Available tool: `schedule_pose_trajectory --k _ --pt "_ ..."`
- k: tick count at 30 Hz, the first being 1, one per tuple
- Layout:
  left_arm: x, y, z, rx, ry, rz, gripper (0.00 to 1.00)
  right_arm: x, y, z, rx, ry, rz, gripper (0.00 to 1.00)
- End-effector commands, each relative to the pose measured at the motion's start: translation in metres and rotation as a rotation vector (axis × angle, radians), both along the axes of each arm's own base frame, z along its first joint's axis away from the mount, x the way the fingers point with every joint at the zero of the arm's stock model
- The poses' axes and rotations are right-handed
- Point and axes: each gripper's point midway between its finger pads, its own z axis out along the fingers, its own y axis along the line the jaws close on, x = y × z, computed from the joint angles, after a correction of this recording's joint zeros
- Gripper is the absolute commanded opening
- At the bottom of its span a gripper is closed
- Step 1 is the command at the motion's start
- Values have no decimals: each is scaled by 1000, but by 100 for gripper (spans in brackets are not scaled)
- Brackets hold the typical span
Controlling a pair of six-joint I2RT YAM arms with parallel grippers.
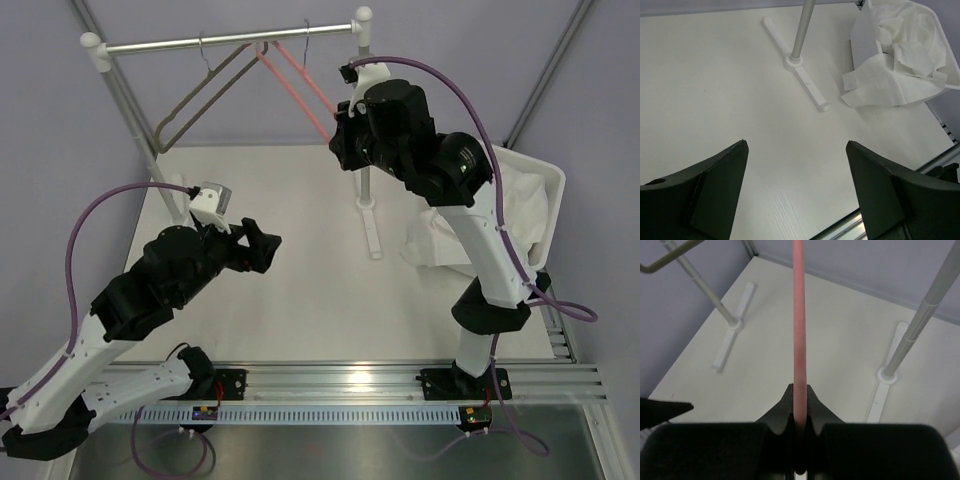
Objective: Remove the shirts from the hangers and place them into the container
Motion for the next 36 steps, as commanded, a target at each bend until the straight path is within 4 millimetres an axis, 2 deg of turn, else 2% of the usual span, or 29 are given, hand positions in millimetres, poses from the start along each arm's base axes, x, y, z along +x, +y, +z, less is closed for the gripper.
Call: schedule_pose_trajectory --k 1,6,12,15,21,24,29,31,32,33,34,35,36 --pt "-4 -1 33 -111 -64 -10 83 19 -19 -4 -21 -2 -43 0" --pt "-2 -3 32 -96 -69 -17 82 28 -33 4 -23 -48 -88 0" --pt "1 -19 23 -91 -48 -61 79 43 -40 14 -2 -76 -93 0" --pt "1 -26 18 -94 -38 -84 76 53 -38 12 11 -74 -88 0" --pt "7 -31 7 -45 -23 -83 77 70 -30 -1 8 -50 -76 0" --pt "9 -35 8 -28 -19 -91 76 77 -27 -9 9 -35 -74 0" --pt "13 -48 5 -18 -13 -129 76 83 -23 -23 -3 -11 -79 0" --pt "16 -57 -2 0 6 -149 75 83 -23 -30 -15 5 -83 1" --pt "17 -60 -6 12 12 -162 75 80 -26 -28 -8 4 -86 5" --pt "16 -68 -10 9 11 -193 75 79 -26 -34 -20 19 -90 32" --pt "17 -74 -15 15 16 -215 75 77 -29 -35 -23 21 -94 49" --pt "20 -85 -25 32 27 -243 77 67 -39 -19 8 -3 -109 65" --pt "18 -96 -31 30 36 -294 79 64 -42 -27 -3 17 -119 77"
